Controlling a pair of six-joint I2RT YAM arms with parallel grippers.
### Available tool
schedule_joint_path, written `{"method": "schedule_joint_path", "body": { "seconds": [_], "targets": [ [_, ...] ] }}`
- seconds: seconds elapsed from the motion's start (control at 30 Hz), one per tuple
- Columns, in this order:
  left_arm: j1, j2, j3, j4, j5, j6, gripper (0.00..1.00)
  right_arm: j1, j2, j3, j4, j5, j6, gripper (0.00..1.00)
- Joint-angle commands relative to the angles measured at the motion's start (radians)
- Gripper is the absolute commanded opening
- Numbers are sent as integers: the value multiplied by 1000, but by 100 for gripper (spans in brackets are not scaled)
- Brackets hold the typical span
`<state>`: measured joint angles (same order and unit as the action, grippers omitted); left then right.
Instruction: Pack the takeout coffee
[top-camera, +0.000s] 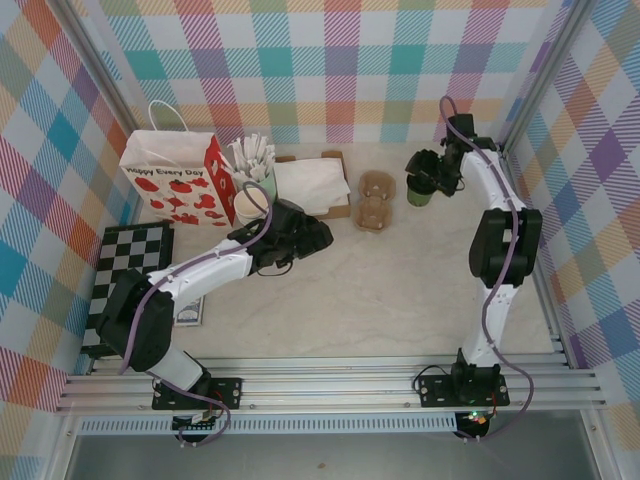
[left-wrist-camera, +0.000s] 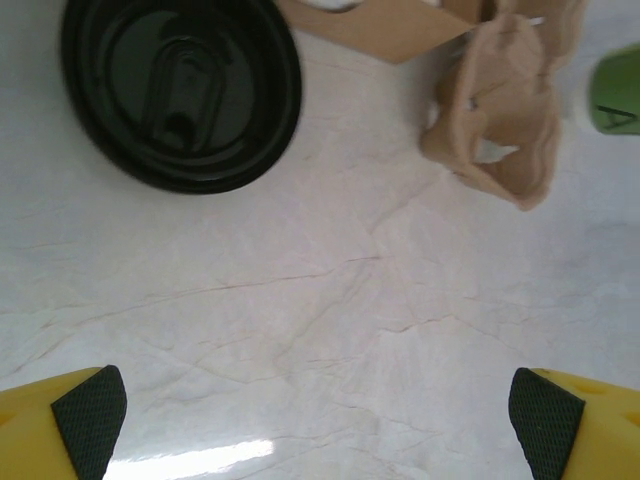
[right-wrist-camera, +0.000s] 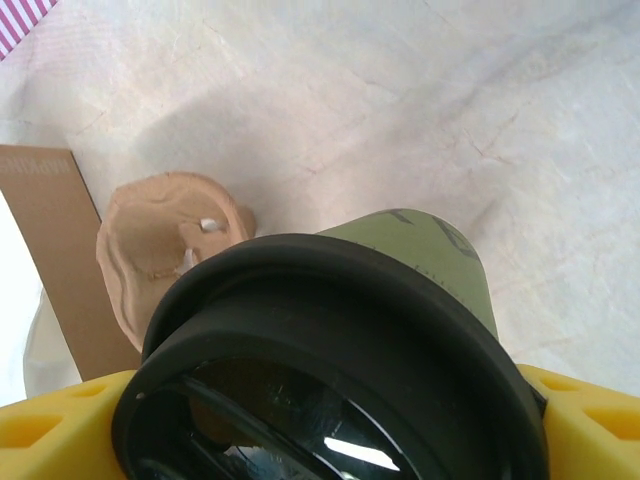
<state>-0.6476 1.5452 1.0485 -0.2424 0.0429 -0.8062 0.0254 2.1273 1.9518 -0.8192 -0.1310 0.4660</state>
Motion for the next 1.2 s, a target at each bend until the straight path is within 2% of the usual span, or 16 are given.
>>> {"method": "schedule_joint_path", "body": {
  "seconds": [0.0, 0.3, 0.47, 0.67, 1.0, 1.1, 1.17],
  "targets": [
    [-7, -60, -35, 120, 45, 51, 100, -7, 55, 97, -82, -12, 17, 86],
    [-6, -167, -103, 120, -59, 70, 100, -9, 168, 239, -129, 5, 48, 87],
    [-4, -190, -124, 109, -81, 59, 100, -9, 201, 282, -142, 5, 57, 87],
    [-2, -203, -129, 100, -98, 56, 100, -9, 204, 318, -158, 3, 49, 93],
    [12, -202, -133, 96, -128, 9, 100, -10, 61, 266, -159, 41, -5, 100],
    [15, -216, -155, 89, -209, -53, 100, 0, -40, 160, -118, 47, -11, 100],
    [18, -234, -197, 149, -231, -57, 100, 15, -132, 31, -62, 61, -6, 100]
  ]
}}
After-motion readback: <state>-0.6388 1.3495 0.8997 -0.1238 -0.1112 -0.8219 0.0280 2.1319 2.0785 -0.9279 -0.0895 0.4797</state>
